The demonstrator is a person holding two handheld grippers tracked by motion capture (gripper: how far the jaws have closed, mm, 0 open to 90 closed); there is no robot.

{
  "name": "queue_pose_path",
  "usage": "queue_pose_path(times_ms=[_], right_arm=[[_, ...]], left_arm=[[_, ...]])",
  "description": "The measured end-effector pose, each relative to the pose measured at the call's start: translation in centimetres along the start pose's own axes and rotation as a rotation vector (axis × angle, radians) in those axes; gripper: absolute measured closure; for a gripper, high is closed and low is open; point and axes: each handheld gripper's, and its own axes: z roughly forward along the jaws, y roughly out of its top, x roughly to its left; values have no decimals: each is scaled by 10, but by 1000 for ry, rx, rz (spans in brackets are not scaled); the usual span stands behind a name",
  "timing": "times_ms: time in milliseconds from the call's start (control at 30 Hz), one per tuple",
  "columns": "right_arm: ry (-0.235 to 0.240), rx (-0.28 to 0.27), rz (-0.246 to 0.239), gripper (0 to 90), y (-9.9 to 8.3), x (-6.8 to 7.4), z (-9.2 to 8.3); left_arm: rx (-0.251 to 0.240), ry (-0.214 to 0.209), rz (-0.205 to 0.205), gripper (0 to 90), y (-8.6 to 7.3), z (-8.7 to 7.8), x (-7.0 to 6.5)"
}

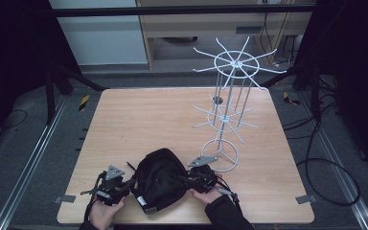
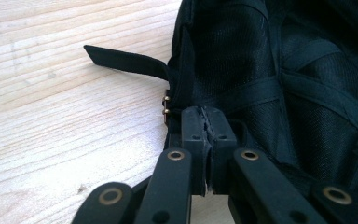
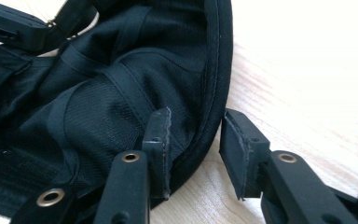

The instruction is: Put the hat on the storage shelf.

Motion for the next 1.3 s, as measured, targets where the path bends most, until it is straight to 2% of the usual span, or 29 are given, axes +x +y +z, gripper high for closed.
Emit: queue_pose_path(times_ms=[167, 300, 333, 467, 500, 633, 833, 1000, 1167, 1300], right_arm=[[24, 9, 58, 794, 1, -2, 0], [0, -36, 56, 823, 2, 2, -6], [-4, -61, 32, 824, 2, 2, -8], [-8, -121, -1, 828, 6, 10, -17], [-8, -135, -13, 827, 7, 13, -19], [-1, -162, -49, 826, 9, 23, -23], [9, -180, -75, 826, 10, 30, -25], [20, -190, -85, 826, 10, 32, -24], [26, -195, -103, 827, 10, 35, -25], [36, -194, -122, 828, 10, 36, -24]], left_arm=[[-5, -13, -5, 880, 0, 0, 1], [-60, -41, -18, 845, 3, -11, 0], [-85, -47, -20, 836, 5, -15, -1], [-184, -105, -44, 757, 10, -29, -6], [-204, -118, -36, 739, 12, -32, -7], [-257, -157, -37, 672, 20, -34, -18], [-273, -201, -37, 590, 36, -23, -39], [-278, -188, -21, 523, 49, -13, -55], [-278, -158, -40, 456, 58, -6, -59], [-280, -166, -65, 417, 61, -3, -61]])
